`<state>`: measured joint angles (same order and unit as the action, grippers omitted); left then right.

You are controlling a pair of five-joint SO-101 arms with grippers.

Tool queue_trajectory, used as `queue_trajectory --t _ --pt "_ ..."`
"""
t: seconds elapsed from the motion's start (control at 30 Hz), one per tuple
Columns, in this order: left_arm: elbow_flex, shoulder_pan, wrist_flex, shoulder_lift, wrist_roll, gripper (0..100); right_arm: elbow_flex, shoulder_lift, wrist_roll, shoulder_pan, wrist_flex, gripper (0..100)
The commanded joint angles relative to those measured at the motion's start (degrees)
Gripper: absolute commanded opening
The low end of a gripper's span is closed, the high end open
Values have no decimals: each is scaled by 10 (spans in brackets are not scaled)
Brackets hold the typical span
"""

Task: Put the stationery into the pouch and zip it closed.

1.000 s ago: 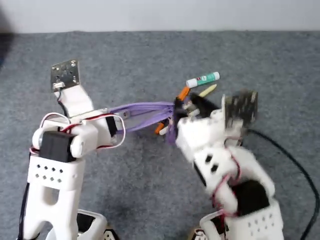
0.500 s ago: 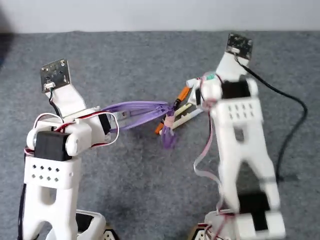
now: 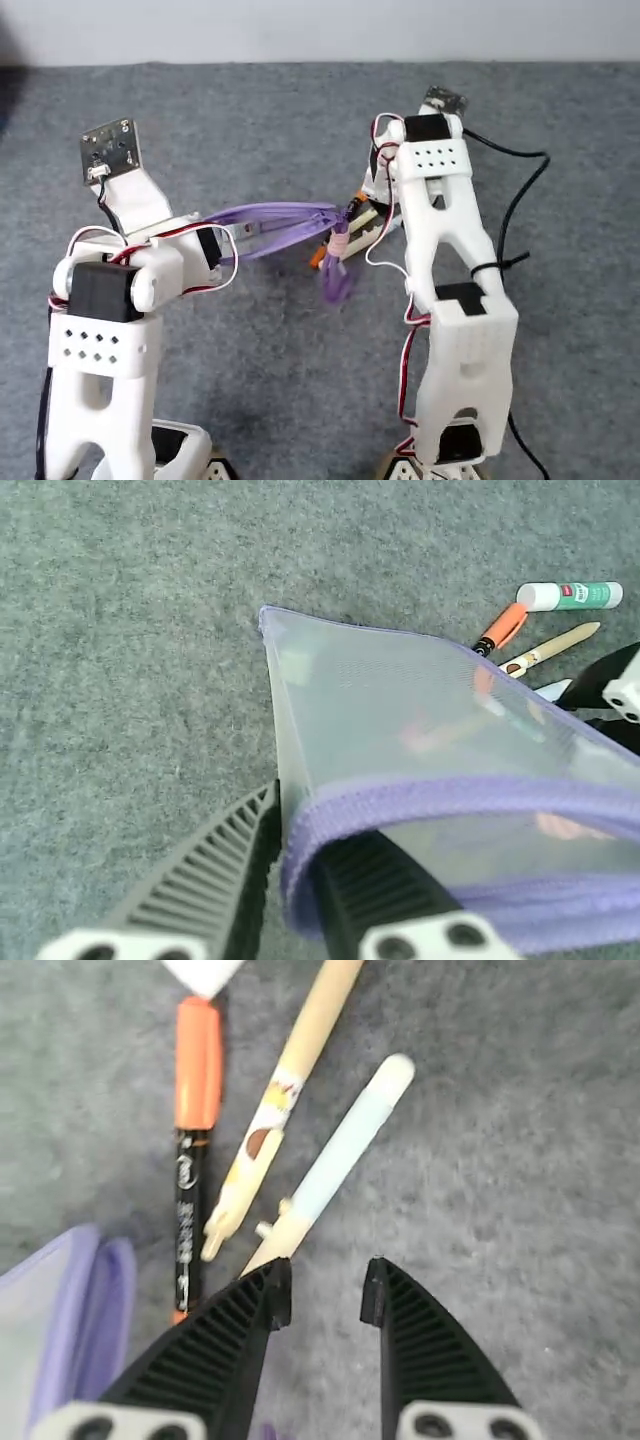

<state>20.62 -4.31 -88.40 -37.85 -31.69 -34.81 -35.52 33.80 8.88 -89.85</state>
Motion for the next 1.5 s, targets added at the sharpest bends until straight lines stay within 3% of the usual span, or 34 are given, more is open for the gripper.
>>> queue_trajectory --t 0.0,0.73,0.87,1.03,1.2,1.47 --pt "-20 4 -1 -4 -7 11 -48 -21 6 -10 -3 124" --pt "-19 4 0 -4 -6 11 -270 -256 2 -37 -9 121" --pt "-18 4 -2 -4 -6 11 -271 -269 2 -50 -41 35" --pt "-18 4 1 -4 -6 11 -291 -261 -4 -58 -84 5" --pt "-18 4 -2 -4 -6 11 -356 -226 -55 -61 -131 8" --pt "-20 4 -4 -4 -8 11 -307 -58 -147 -76 -131 7"
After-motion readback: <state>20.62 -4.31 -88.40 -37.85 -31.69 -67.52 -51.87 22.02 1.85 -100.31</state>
